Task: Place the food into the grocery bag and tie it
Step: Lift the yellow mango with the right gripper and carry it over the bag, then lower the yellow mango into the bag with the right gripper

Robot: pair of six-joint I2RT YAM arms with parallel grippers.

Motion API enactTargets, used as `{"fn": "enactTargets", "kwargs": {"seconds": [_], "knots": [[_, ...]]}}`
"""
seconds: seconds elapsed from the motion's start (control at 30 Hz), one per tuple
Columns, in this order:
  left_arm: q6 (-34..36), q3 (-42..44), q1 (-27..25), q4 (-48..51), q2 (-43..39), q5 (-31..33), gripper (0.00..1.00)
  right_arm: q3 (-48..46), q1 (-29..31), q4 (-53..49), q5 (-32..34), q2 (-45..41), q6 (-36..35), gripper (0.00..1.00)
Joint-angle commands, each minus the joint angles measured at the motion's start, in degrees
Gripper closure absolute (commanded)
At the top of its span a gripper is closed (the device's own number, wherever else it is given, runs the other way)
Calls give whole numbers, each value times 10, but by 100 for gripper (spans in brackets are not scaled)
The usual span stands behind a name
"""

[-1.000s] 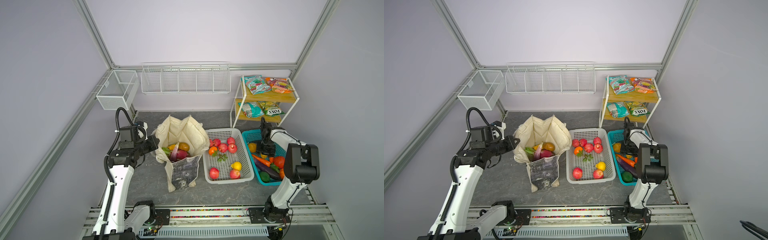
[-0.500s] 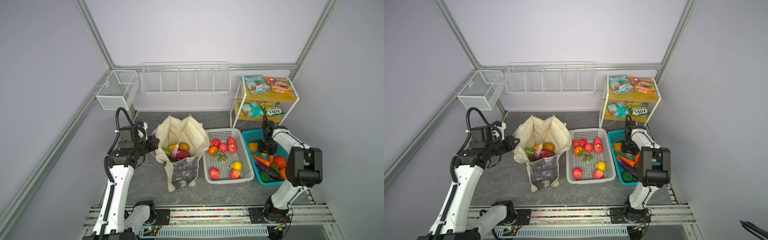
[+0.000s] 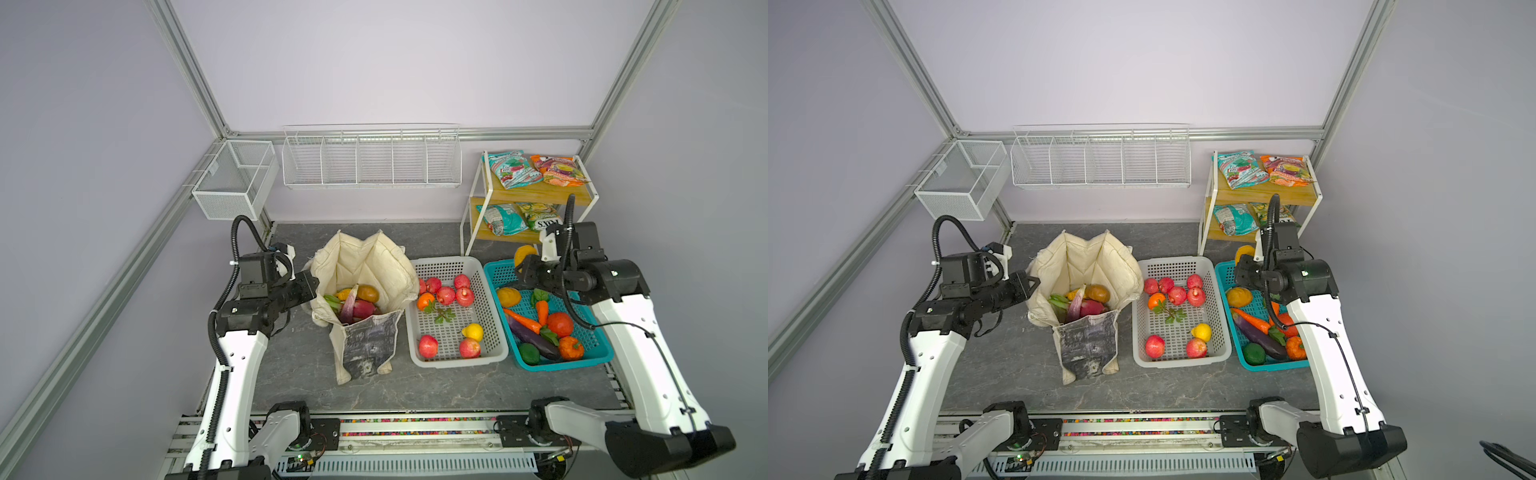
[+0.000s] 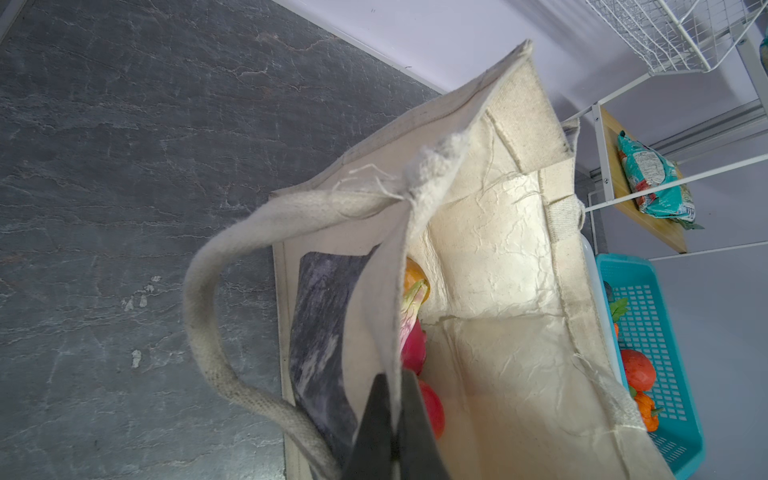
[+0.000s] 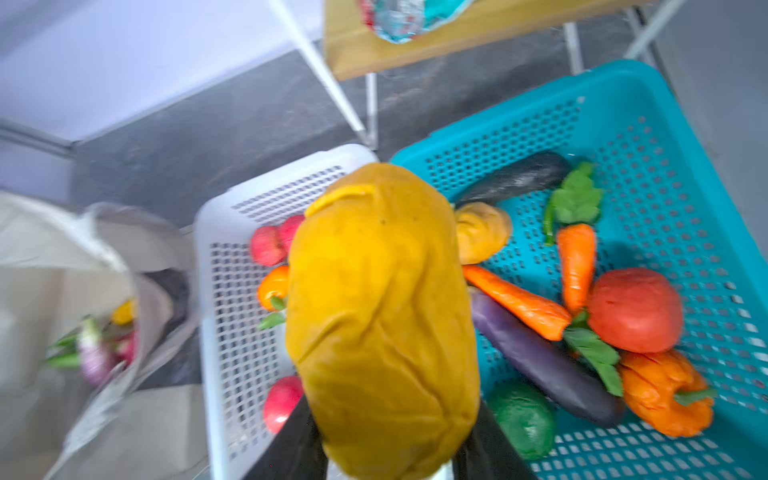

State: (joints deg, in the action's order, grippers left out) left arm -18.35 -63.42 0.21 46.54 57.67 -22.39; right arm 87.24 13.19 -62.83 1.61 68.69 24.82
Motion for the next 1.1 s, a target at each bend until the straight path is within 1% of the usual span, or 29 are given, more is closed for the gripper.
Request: {"fn": "enactTargets", "kwargs": {"seconds": [0.0, 0.1, 0.23, 0.3, 0.43, 0.57, 0.63, 0.67, 0.77, 1.07], "knots": [[7, -1, -3, -3, -7, -8, 100, 33, 83, -17, -10, 15, 54, 58], [5, -7, -3, -4, -7, -13, 100, 84, 172, -1, 22, 53, 70, 58], [5, -14, -3, -2, -7, -14, 100, 169, 283, 18, 47, 146, 71, 58], [4, -14, -3, -4, -6, -16, 100, 223, 324, 22, 44, 204, 67, 58], [5, -14, -3, -3, -6, -15, 100, 354, 388, 5, 8, 347, 48, 58], [6, -14, -3, -4, -3, -17, 100, 524, 426, -61, -15, 493, 29, 57], [4, -14, -3, -6, -3, -19, 100, 581, 436, -79, -32, 545, 28, 57], [4, -14, -3, -6, -2, -20, 100, 593, 439, -76, -44, 563, 31, 57], [4, -15, -3, -7, -2, -20, 100, 589, 442, -57, -72, 591, 42, 57], [2, -15, -3, -8, -2, -21, 100, 557, 444, -34, -94, 631, 57, 57]]}}
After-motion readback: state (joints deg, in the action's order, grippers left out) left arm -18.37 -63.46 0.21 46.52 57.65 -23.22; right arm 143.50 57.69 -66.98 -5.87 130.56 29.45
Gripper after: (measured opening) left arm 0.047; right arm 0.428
